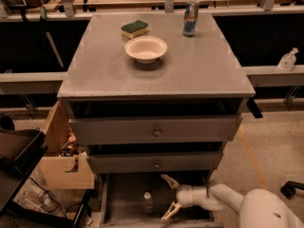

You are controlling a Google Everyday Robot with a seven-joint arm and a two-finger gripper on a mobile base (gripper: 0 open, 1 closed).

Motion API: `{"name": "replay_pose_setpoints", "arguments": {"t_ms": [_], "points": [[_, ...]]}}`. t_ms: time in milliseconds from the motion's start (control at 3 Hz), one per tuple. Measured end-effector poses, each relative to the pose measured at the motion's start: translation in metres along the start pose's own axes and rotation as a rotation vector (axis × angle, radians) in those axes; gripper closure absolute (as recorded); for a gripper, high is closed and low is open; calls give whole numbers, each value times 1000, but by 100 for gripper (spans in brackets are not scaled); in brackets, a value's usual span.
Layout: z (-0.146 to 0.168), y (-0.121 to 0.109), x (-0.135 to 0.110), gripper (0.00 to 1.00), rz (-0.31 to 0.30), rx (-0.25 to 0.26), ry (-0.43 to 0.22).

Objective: Pick water bottle from bottom drawer and place on counter

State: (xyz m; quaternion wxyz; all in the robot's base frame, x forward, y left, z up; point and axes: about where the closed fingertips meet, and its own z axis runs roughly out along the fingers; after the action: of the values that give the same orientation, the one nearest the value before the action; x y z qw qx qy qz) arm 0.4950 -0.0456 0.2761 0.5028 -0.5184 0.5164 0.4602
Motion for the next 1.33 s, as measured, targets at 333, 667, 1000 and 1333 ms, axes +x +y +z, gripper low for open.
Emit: {"name": "replay_pose_setpoints", "arguments": {"t_ms": [333,667,1000,1333], "points": [[25,-4,0,0,-10,-15,-6],[40,-6,5,0,-7,-11,10],[50,0,10,0,5,-12,19],[58,5,17,0,24,-20,38]]}}
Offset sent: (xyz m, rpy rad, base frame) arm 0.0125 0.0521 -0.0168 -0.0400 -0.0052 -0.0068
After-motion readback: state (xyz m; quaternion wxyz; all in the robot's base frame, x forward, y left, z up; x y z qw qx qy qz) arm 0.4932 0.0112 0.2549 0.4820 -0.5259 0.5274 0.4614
